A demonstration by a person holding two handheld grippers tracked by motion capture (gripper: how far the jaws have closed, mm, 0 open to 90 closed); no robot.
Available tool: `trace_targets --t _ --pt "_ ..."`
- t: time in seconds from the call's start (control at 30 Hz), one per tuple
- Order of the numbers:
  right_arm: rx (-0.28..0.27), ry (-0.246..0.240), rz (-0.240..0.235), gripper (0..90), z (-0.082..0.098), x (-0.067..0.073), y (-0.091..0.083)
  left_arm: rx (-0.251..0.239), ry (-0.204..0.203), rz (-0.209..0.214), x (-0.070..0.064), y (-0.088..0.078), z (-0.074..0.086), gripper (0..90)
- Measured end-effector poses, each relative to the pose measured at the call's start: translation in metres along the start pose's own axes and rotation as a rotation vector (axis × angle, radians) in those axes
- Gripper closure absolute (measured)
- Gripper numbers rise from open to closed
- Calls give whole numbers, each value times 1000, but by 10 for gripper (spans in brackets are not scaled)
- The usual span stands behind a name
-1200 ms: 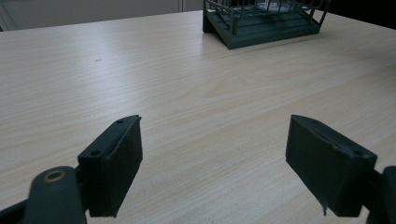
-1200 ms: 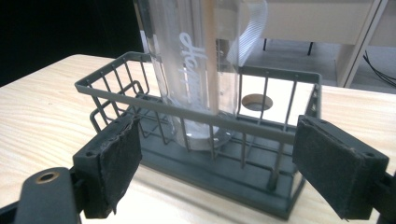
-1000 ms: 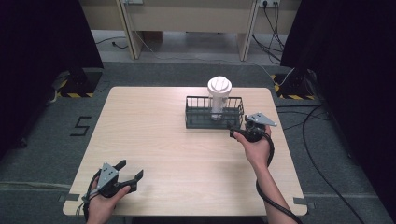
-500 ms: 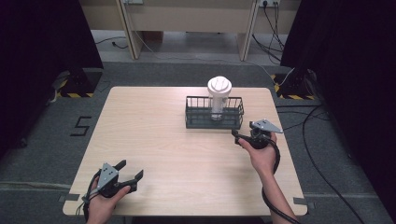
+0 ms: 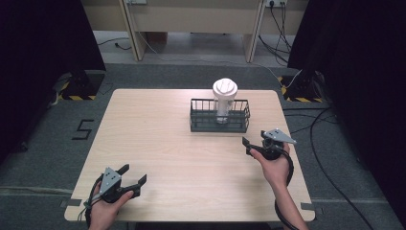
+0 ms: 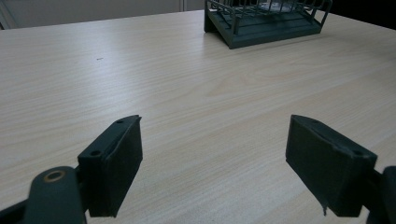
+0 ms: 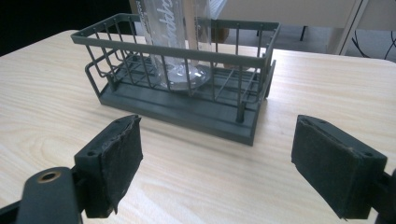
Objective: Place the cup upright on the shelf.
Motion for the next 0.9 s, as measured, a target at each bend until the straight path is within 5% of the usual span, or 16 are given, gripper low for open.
trace_targets --t 0.9 --pt "11 8 34 175 30 -10 -41 0 0 -3 0 0 0 182"
Point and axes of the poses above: each handheld gripper's, and its own axes: y roughly forward along the jaws, z roughly out of its underside, x roughly to its left, the point moved 5 cm from there along y, roughly forward along the jaws, and after that the axes turned 5 degrees about -z, right-handed, at the moved point
